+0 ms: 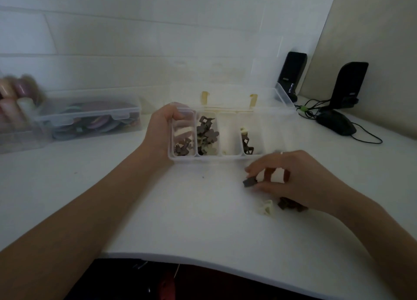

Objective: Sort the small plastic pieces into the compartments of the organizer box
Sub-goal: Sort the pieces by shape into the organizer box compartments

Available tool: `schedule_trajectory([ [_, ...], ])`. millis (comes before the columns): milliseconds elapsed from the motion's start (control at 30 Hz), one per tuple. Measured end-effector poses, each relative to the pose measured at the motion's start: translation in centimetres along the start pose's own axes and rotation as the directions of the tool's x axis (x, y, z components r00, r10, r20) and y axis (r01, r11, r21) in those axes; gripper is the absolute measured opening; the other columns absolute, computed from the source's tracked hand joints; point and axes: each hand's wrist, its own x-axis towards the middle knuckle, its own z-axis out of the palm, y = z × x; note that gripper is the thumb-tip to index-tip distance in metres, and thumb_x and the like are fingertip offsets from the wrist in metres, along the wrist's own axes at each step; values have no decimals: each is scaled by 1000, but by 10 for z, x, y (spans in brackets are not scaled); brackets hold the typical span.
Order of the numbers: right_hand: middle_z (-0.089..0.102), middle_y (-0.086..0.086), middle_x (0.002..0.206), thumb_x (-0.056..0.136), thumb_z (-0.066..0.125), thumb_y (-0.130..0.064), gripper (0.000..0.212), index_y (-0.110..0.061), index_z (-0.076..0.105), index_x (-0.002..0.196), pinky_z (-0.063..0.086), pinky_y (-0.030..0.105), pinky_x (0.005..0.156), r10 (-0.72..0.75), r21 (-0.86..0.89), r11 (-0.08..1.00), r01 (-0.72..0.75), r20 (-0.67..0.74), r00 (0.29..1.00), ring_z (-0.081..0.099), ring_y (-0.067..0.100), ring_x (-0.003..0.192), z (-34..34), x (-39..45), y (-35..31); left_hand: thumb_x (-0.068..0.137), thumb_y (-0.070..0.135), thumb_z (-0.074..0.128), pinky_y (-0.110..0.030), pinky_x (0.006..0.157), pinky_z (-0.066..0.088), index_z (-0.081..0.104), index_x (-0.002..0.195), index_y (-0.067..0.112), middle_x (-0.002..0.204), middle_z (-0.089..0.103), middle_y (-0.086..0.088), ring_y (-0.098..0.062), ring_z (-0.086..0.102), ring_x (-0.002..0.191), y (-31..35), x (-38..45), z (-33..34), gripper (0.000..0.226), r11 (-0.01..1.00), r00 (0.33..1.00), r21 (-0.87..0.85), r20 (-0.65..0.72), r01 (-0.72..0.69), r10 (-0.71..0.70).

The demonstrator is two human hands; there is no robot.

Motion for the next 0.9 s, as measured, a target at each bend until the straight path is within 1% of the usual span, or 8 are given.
schedule_trajectory([
  [67,67,-25,92,72,72,-34,19,-25,67,87,46,10,62,-28,117,993,32,-40,999,63,-8,82,3,0,3,55,14,46,-33,80,44,55,70,15,66,65,3,-13,60,65,0,1,-1,18,1000,1000,0,1,-4,4],
  [133,71,-18,90,71,78,-21,18,-20,63,82,50,15,64,-37,199,978,56,-98,994,66,2,80,4,-1,1,55,14,46,-33,80,44,55,70,15,67,66,3,-13,61,66,1,1,-2,18,1000,1000,15,3,-8,8],
  [267,68,-7,86,66,81,-17,24,-21,61,79,54,26,72,-10,291,956,48,-131,991,64,14,77,5,-1,-1,55,14,47,-35,82,45,56,72,15,68,67,3,-13,64,67,0,1,-3,20,1000,1000,28,3,-7,7],
  [367,62,-10,87,67,81,-14,24,-22,61,79,53,28,72,-8,285,958,43,-126,992,60,15,75,7,0,0,55,13,47,-35,81,45,58,68,16,70,66,2,-15,62,69,-1,2,-3,17,1000,1000,25,-2,-4,4],
  [567,56,-19,98,76,72,-1,29,-25,63,89,52,21,72,-32,280,958,67,-129,991,59,15,82,10,0,1,54,12,46,-31,72,46,57,66,15,70,65,0,-16,61,66,0,1,-3,16,1000,1000,7,12,-18,18],
  [633,59,-18,100,79,69,0,29,-23,59,94,53,22,70,-24,290,954,79,-189,982,59,15,79,11,0,1,54,11,46,-33,73,45,56,68,14,72,64,-2,-18,59,68,0,1,-3,17,1000,1000,4,11,-17,17],
  [767,67,-14,97,84,64,-3,20,-22,61,90,48,16,64,23,300,949,99,-378,925,61,13,78,8,1,1,54,11,46,-33,72,45,56,70,13,74,64,-3,-19,59,70,-1,1,-2,20,1000,1000,5,15,-17,17],
  [900,69,-12,95,82,66,-5,16,-17,61,92,51,22,65,69,299,950,91,-484,872,63,12,78,7,1,1,53,13,47,-40,86,43,56,73,14,82,63,-6,-25,57,82,-1,1,-3,22,1000,1000,30,-5,6,-6],
])
